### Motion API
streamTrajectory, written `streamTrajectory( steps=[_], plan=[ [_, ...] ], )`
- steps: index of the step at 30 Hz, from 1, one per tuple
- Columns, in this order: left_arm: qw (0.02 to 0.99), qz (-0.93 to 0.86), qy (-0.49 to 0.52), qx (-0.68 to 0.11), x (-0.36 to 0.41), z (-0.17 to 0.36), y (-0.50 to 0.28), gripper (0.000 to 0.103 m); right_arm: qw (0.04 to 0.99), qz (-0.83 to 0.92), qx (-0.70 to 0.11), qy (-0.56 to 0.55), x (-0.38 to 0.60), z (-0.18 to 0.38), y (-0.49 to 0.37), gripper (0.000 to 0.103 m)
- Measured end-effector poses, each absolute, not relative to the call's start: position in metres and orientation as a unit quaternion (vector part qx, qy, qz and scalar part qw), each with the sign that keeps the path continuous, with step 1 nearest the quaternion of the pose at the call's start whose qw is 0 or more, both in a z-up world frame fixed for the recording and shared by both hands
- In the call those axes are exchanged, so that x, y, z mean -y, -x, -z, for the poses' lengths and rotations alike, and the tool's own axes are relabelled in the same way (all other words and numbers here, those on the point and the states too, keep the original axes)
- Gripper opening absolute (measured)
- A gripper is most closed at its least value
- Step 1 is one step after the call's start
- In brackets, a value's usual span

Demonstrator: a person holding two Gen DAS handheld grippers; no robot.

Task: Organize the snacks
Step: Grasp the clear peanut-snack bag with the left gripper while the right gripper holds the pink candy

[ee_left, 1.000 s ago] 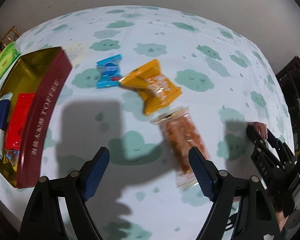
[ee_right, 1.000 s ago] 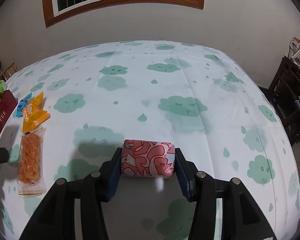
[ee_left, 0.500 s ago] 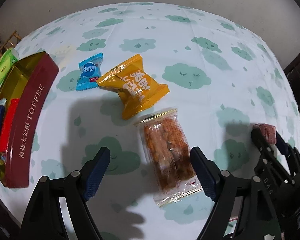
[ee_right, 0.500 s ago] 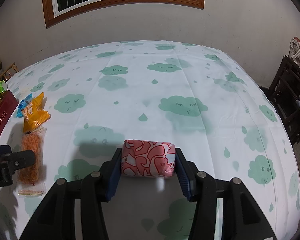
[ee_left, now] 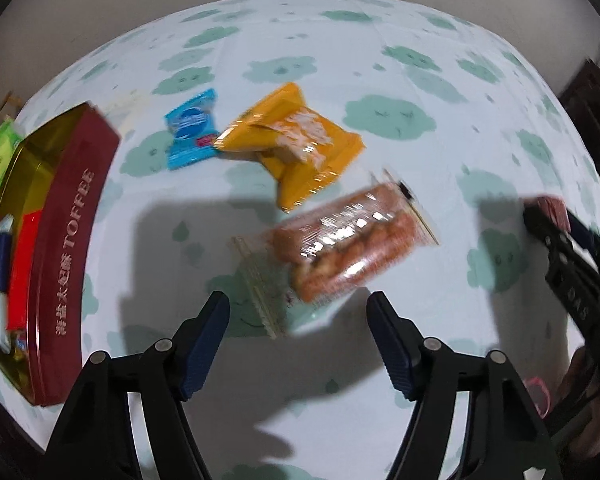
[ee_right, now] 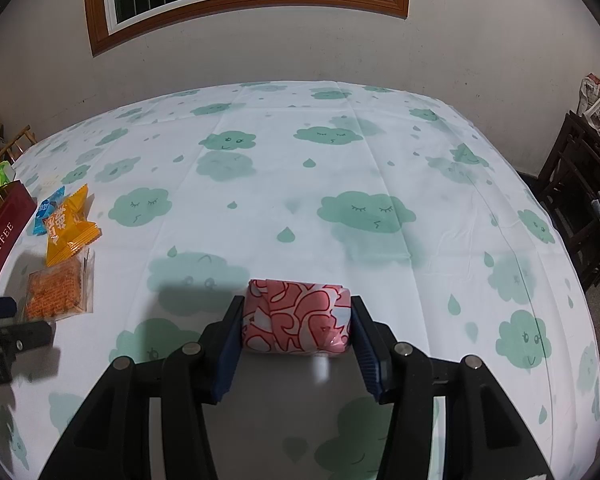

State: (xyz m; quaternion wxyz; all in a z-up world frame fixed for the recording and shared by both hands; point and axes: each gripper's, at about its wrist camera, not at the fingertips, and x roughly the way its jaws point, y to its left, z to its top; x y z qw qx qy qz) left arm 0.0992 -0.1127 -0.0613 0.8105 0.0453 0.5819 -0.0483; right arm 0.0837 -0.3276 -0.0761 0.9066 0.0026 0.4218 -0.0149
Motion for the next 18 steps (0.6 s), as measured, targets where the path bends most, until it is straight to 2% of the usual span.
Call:
streamTrajectory(
  steps=[8,12,16,18],
  plan=[
    [0.829,0.126,-0.111,-0.533,0.124,0.041,-0.090,0.077,0.907,0.015,-0.422,-0.003,0.328,0.076,-0.084,0.052],
    [0.818,0.173,-0.153,-0.527,0.128,0.044,-0.096,0.077,0.907,0.015,-0.422,-0.003,0.328,0.076,-0.084,0.052],
    [0.809,0.207,-0.150,-0.529,0.127,0.048,-0.106,0.076,0.907,0.015,-0.422,-0.003,0.327,0.076,-0.084,0.052],
    [0.805,0.215,-0.150,-0.532,0.126,0.051,-0.111,0.072,0.907,0.015,-0.422,-0.003,0.327,0.076,-0.084,0.052]
  ],
)
